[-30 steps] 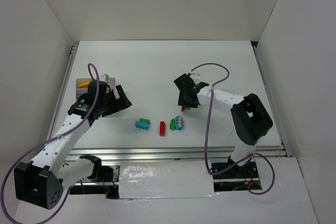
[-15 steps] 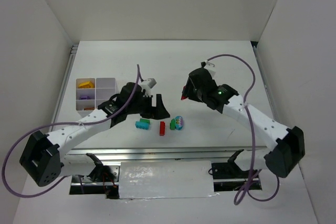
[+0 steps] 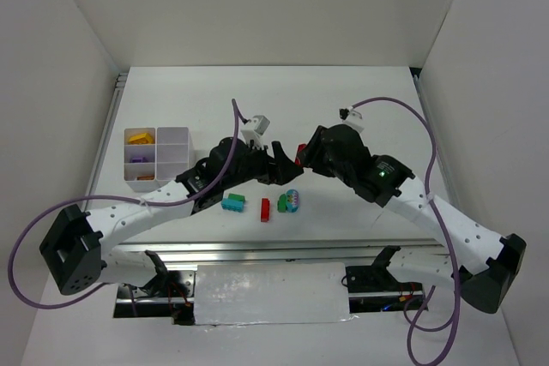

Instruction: Sort the legos into containers by color

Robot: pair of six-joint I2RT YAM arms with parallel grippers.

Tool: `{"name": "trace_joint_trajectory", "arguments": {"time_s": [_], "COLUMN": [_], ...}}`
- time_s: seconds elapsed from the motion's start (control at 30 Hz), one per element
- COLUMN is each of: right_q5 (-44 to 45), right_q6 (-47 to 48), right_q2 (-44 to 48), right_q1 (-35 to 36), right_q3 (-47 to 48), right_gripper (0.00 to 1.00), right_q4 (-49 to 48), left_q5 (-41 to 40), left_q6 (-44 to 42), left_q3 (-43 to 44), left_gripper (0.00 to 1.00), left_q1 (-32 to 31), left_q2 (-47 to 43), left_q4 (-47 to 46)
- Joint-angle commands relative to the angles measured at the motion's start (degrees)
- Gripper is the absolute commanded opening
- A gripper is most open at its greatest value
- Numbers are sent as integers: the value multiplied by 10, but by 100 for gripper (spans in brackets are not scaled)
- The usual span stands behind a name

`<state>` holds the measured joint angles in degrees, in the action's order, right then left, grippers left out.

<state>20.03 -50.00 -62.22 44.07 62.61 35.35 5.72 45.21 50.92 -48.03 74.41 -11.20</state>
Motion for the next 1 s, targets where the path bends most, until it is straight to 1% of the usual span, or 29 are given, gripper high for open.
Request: {"name": "trace_joint_trajectory", "arguments": {"time_s": [0.0, 0.07, 0.23, 0.33, 0.37, 0.47, 0.5, 0.57, 0.67, 0.7, 0.73, 0.77, 0.8, 0.83, 0.87, 0.9, 0.93, 0.97], "right_q5": [20, 19, 23, 22, 18, 12, 10, 4, -6, -7, -10, -11, -14, -17, -25, -27, -31, -39], "right_q6": [-20, -20, -23, -24, -24, -26, -25, -26, -26, -26, -26, -24, -21, -19, -15, -12, -11, -6], "right_q2": [24, 24, 23, 24, 26, 24, 24, 21, 25, 26, 27, 30, 32, 38, 42, 47, 59, 65], "right_q1": [14, 17, 29, 33, 33, 36, 37, 36, 37, 37, 37, 37, 37, 37, 37, 37, 37, 37], "right_q3": [-4, -2, 1, -2, -2, -3, -6, -9, -15, -16, -17, -17, -19, -21, -28, -33, -39, -50], "right_gripper": [2, 2, 2, 2, 2, 2, 2, 2, 2, 2, 3, 3, 7, 11, 17, 31, 41, 65], "right_q4": [-2, 0, -5, -13, -17, -23, -27, -33, -43, -46, -47, -48, -49, -52, -56, -67, -75, -88], "left_q5": [-55, -55, -36, -26, -26, -19, -17, -5, 3, 4, 7, 10, 9, 8, 5, 4, 4, 3], "left_q6": [28, 30, 34, 39, 42, 44, 45, 44, 44, 43, 40, 38, 37, 35, 33, 30, 27, 26], "left_q3": [9, 14, 29, 32, 31, 29, 27, 24, 21, 21, 21, 22, 22, 23, 22, 21, 16, 13], "left_gripper": [80, 80, 73, 65, 60, 55, 55, 50, 38, 31, 18, 13, 2, 0, 0, 0, 0, 0], "left_q1": [-5, -5, -5, -5, -5, -6, -5, -5, -5, -5, -5, -5, -5, -5, -5, -5, -6, -5], "left_q2": [-7, -2, 21, 36, 40, 42, 42, 40, 37, 38, 38, 37, 36, 35, 34, 32, 28, 24], "left_q4": [-80, -84, -94, -95, -98, -109, -116, -127, -142, -142, -142, -140, -136, -131, -128, -125, -127, -130]}}
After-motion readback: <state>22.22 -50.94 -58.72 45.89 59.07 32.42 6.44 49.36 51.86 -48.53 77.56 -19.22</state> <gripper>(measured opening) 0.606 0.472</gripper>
